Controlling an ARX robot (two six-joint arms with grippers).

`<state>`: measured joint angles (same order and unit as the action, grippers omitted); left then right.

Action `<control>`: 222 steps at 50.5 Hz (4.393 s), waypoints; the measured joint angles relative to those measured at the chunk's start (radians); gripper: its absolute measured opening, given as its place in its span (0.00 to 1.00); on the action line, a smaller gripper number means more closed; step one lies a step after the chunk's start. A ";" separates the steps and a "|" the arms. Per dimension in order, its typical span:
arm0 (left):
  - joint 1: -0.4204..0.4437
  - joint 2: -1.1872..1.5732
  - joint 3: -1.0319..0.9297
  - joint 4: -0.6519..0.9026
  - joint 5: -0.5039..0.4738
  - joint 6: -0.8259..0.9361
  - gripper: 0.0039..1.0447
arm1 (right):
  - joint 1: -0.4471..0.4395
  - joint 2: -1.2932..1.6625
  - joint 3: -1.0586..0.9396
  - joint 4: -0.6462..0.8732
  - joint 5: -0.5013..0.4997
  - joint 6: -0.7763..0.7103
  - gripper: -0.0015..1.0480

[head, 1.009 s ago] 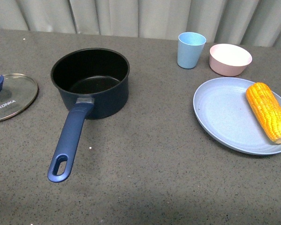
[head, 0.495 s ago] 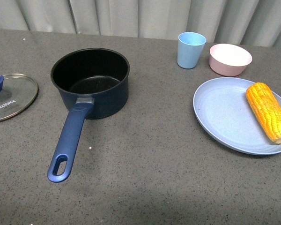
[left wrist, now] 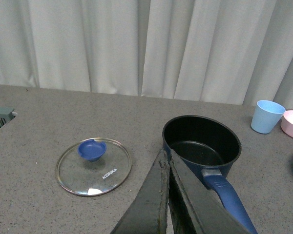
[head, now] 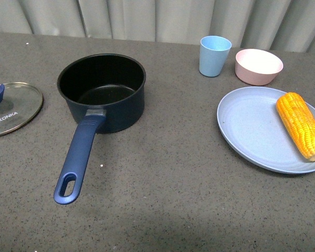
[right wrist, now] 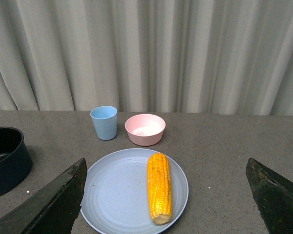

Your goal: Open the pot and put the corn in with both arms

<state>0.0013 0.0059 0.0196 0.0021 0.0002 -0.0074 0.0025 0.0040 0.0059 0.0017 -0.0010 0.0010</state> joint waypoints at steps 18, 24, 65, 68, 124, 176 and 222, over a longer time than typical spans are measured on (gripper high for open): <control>-0.001 -0.001 0.000 0.000 -0.001 0.000 0.56 | 0.086 0.172 0.000 0.127 0.352 -0.122 0.91; -0.001 -0.001 0.000 0.000 0.000 0.000 0.78 | 0.052 0.520 0.031 0.349 0.260 -0.133 0.91; -0.001 -0.002 0.000 0.000 0.000 0.002 0.94 | -0.006 1.937 0.911 0.109 0.035 0.087 0.91; -0.001 -0.002 0.000 0.000 0.000 0.002 0.94 | -0.004 1.959 0.929 0.102 0.039 0.092 0.91; -0.001 -0.002 0.000 0.000 0.000 0.003 0.94 | 0.181 1.886 1.035 0.072 -0.151 0.049 0.19; -0.001 -0.002 0.000 0.000 0.000 0.003 0.94 | 0.567 2.422 1.888 -0.273 -0.271 0.200 0.18; -0.001 -0.002 0.000 0.000 0.000 0.003 0.94 | 0.476 2.002 1.331 0.210 0.143 0.096 0.91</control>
<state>0.0002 0.0044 0.0196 0.0021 -0.0002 -0.0048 0.4786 2.0060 1.3369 0.2115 0.1421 0.0967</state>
